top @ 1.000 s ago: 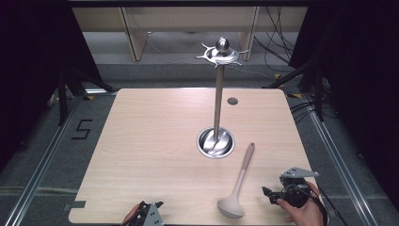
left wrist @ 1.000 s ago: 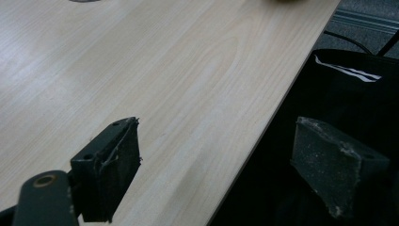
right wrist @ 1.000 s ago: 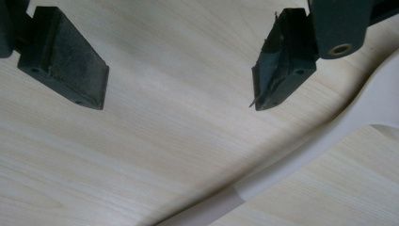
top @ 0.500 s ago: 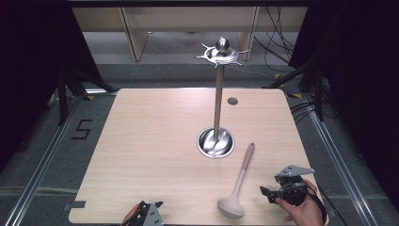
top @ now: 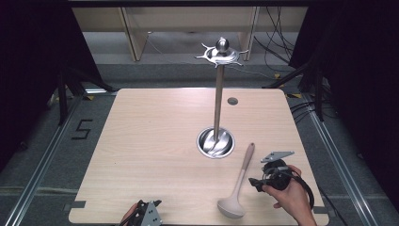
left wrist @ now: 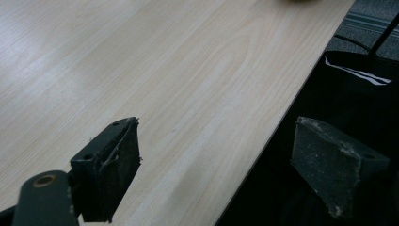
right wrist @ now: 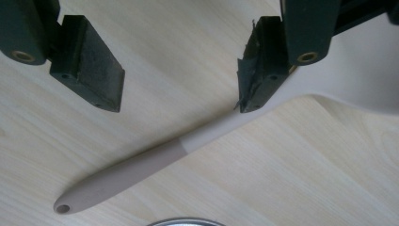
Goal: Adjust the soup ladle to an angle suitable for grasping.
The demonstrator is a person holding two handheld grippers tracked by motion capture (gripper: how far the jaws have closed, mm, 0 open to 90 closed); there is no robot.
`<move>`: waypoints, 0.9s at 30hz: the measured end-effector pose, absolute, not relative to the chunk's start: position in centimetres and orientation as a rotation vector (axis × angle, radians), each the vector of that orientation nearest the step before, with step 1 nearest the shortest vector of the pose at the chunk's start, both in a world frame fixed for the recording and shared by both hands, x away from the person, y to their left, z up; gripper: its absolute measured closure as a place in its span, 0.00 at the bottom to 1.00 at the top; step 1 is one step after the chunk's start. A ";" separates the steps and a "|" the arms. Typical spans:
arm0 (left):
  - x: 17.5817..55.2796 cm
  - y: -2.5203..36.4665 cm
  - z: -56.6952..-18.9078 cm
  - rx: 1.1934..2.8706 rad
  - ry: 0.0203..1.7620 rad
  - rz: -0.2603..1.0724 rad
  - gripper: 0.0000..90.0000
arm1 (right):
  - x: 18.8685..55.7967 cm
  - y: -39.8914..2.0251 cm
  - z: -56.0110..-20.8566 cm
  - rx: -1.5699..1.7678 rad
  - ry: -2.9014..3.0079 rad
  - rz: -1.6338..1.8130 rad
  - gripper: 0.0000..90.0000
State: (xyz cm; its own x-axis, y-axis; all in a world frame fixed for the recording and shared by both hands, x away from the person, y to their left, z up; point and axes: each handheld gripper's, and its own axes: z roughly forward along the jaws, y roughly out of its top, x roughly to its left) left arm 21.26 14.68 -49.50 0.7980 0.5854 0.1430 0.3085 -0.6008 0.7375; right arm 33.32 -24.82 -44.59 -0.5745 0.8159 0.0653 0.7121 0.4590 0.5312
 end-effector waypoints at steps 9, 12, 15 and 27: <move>21.3 14.7 -49.5 2.244 0.658 0.479 0.17 | 36.2 -23.1 -45.2 1.417 2.532 0.715 0.39; 21.3 14.9 -49.3 2.269 0.638 0.505 0.17 | 37.4 -22.6 -45.5 1.442 2.536 0.674 0.38; 21.3 14.8 -49.4 2.268 0.643 0.492 0.17 | 37.8 -22.0 -45.5 1.494 2.540 0.653 0.37; 21.3 14.7 -49.5 2.277 0.640 0.498 0.17 | 39.1 -21.0 -46.2 1.621 2.541 0.480 0.36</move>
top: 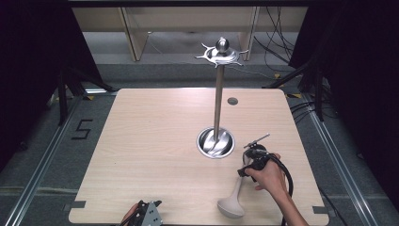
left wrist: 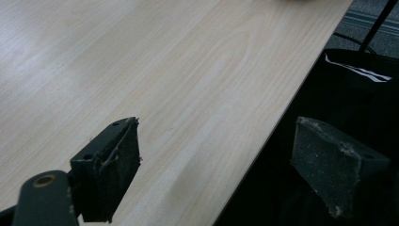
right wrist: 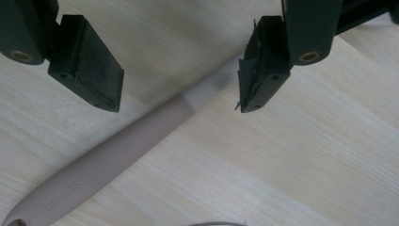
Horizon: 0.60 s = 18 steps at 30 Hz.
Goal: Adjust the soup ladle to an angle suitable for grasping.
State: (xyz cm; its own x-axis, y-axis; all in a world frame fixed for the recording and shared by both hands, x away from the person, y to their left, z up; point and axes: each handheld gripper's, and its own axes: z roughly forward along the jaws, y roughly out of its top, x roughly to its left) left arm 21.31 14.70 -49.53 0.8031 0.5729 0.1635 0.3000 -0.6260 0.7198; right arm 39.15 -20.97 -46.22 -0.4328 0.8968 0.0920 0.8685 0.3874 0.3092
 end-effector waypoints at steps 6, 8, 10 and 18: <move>21.3 14.8 -49.5 2.271 0.639 0.486 0.17 | 39.8 -20.5 -46.1 1.673 2.551 0.503 0.37; 21.3 14.8 -49.4 2.275 0.634 0.493 0.17 | 39.8 -20.4 -46.1 1.714 2.559 0.480 0.37; 21.2 14.7 -49.4 2.264 0.637 0.483 0.17 | 39.9 -20.7 -46.5 1.714 2.548 0.489 0.37; 21.2 14.6 -49.5 2.268 0.637 0.482 0.17 | 40.1 -20.5 -47.4 1.727 2.572 0.454 0.37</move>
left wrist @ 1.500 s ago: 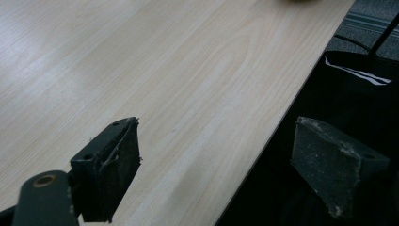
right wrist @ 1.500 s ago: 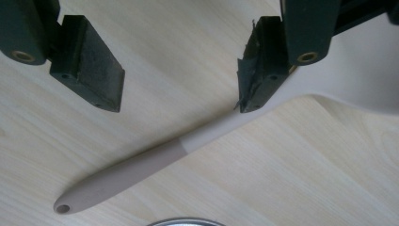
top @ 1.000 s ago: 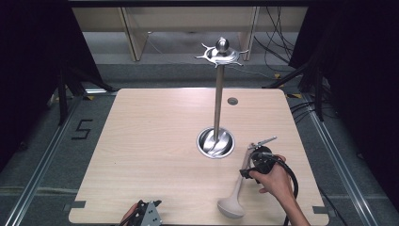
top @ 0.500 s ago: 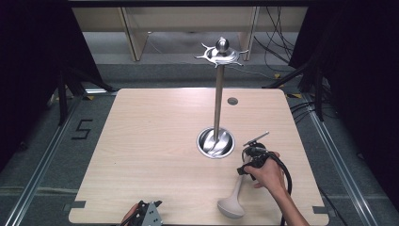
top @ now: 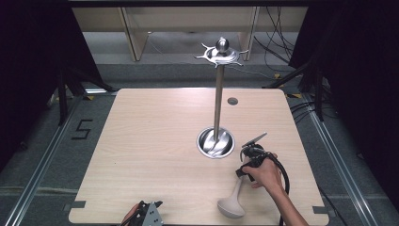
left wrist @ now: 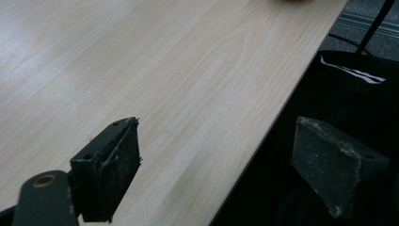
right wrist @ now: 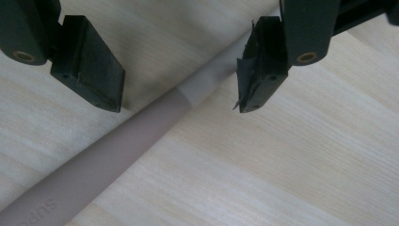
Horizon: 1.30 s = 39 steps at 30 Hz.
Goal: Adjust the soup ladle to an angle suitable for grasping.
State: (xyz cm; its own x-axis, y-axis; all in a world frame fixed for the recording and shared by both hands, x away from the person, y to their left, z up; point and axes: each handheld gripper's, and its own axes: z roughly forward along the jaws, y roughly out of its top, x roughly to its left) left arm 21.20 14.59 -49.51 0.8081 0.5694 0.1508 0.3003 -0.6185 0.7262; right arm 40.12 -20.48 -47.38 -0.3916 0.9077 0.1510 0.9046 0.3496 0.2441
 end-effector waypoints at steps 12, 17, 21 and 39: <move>21.1 14.5 -49.5 2.269 0.636 0.480 0.17 | 40.5 -19.7 -47.7 1.690 2.580 0.430 0.51; 21.1 14.5 -49.6 2.271 0.635 0.479 0.17 | 40.6 -19.7 -47.6 1.723 2.587 0.511 0.60; 21.1 14.5 -49.5 2.270 0.634 0.480 0.17 | 40.2 -19.6 -47.5 1.921 2.564 0.597 0.64; 21.1 14.4 -49.5 2.283 0.611 0.497 0.17 | 40.4 -21.1 -46.0 1.748 2.506 0.908 0.82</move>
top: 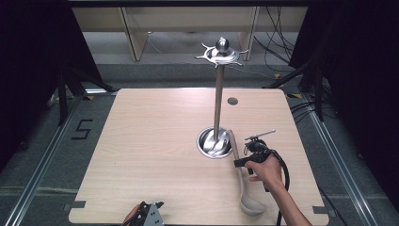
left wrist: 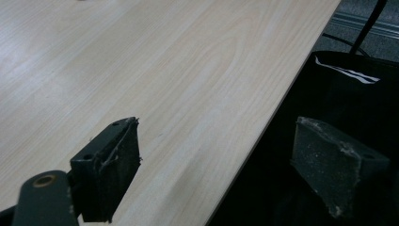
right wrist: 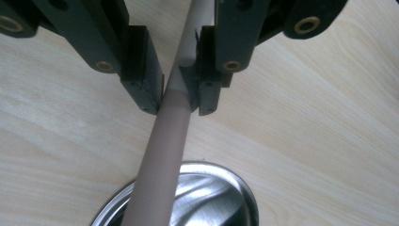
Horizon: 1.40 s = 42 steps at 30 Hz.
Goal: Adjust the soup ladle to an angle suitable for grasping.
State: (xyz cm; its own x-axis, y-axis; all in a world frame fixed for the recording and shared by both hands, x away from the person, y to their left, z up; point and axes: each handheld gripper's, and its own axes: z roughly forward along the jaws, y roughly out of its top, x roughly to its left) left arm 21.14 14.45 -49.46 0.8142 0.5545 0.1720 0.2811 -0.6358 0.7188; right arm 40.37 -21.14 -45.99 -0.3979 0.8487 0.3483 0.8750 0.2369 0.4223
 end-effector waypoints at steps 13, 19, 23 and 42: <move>21.1 14.5 -49.5 2.264 0.626 0.472 0.17 | 38.9 -22.7 -42.2 -1.617 -2.456 -1.089 0.86; 21.1 14.5 -49.4 2.264 0.619 0.490 0.17 | 38.1 -22.9 -41.5 -1.563 -2.522 -1.150 0.86; 21.2 14.6 -49.4 2.266 0.624 0.490 0.17 | 37.5 -23.0 -41.2 -1.490 -2.580 -1.225 0.86; 21.0 14.4 -49.4 2.247 0.622 0.472 0.17 | 33.7 -22.9 -40.3 -1.344 -2.678 -1.589 0.86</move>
State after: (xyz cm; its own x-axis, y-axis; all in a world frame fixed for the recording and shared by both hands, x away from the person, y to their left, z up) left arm 21.04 14.42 -49.38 0.8144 0.5626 0.1426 0.2883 -0.6053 0.7420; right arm 33.68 -22.92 -40.31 -0.6596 0.7321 0.1700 0.5001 0.2587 0.8264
